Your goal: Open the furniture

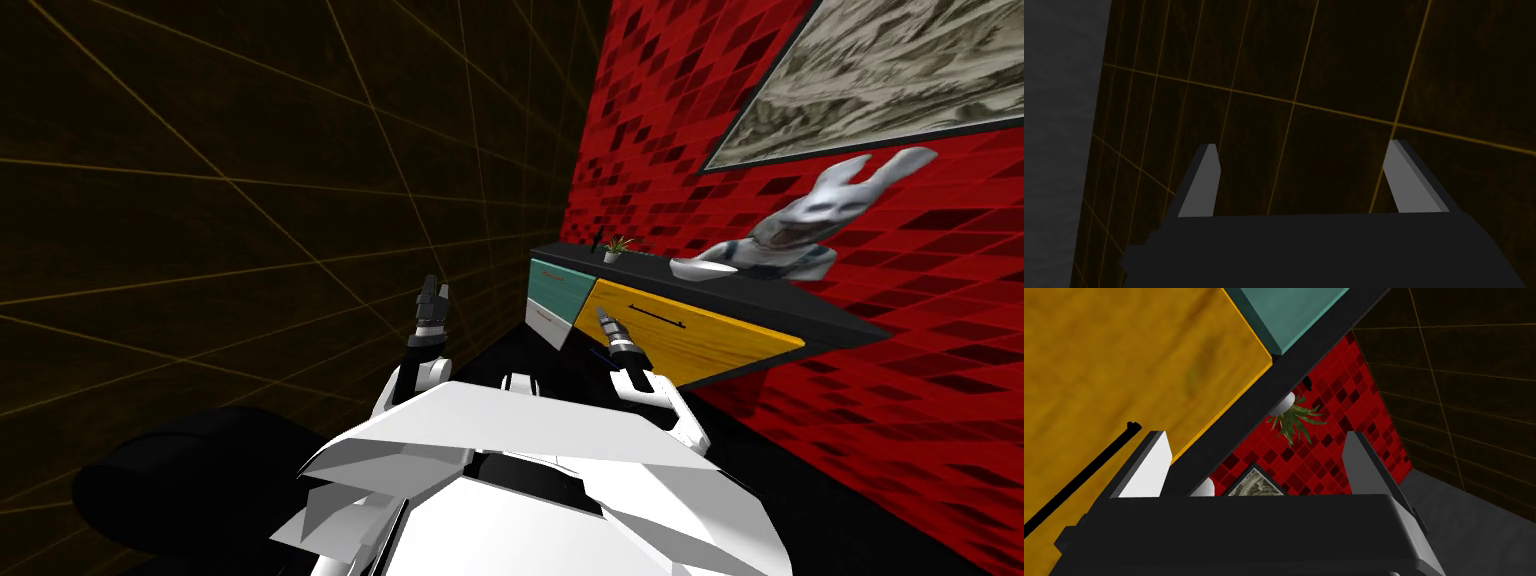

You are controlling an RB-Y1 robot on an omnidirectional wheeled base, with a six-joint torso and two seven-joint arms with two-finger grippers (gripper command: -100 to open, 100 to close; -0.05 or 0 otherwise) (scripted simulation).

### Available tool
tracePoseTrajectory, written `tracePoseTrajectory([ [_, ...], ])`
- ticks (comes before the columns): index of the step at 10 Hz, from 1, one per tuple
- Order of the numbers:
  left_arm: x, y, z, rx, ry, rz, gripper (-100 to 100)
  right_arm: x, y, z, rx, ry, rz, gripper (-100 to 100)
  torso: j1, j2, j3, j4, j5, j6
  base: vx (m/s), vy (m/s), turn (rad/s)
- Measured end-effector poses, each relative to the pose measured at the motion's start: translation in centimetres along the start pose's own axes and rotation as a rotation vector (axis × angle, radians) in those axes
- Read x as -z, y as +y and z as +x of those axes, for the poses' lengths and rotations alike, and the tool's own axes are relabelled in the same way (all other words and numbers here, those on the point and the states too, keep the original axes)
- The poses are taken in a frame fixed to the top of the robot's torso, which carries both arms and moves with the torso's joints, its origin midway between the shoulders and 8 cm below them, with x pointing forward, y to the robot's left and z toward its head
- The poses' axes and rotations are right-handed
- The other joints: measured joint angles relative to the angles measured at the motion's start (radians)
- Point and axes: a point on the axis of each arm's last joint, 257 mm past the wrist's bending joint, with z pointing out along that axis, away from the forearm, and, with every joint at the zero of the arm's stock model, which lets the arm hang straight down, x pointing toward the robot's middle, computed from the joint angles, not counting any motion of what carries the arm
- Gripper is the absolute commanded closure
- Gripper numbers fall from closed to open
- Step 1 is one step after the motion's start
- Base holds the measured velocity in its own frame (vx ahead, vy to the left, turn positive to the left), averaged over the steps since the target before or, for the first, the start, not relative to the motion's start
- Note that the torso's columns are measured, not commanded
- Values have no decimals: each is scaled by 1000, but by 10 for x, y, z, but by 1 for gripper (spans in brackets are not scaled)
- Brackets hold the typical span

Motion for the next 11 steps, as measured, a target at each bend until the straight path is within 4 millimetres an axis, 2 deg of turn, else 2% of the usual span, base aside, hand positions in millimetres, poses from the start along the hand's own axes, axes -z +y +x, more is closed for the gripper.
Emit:
tracePoseTrajectory([
  [1, 0, 0, 0, 0, 0, 0, 0, -7, -12, 5, 54, 8, 34, -100, 1, -1, 0, 0, 0, -2, 27, -2, 159],
  [4, 0, 0, 0, 0, 0, 0, 0, -9, -50, 4, 184, 33, 146, -100, 0, 0, 0, 0, 0, 0, 31, -5, 245],
  [6, 0, 0, 0, 0, 0, 0, 0, -13, -75, 2, 271, 43, 219, -100, 0, 0, 0, 0, 0, 0, 22, -8, 79],
  [7, 0, 0, 0, 0, 0, 0, 0, -14, -84, 4, 286, 52, 240, -100, 0, 1, 1, 0, 0, 0, 17, 1, 363],
  [11, 0, 0, 0, 0, 0, 0, 0, -15, -135, -5, 440, 81, 385, -100, 0, -1, 0, 0, 0, 0, 26, -10, 215],
])
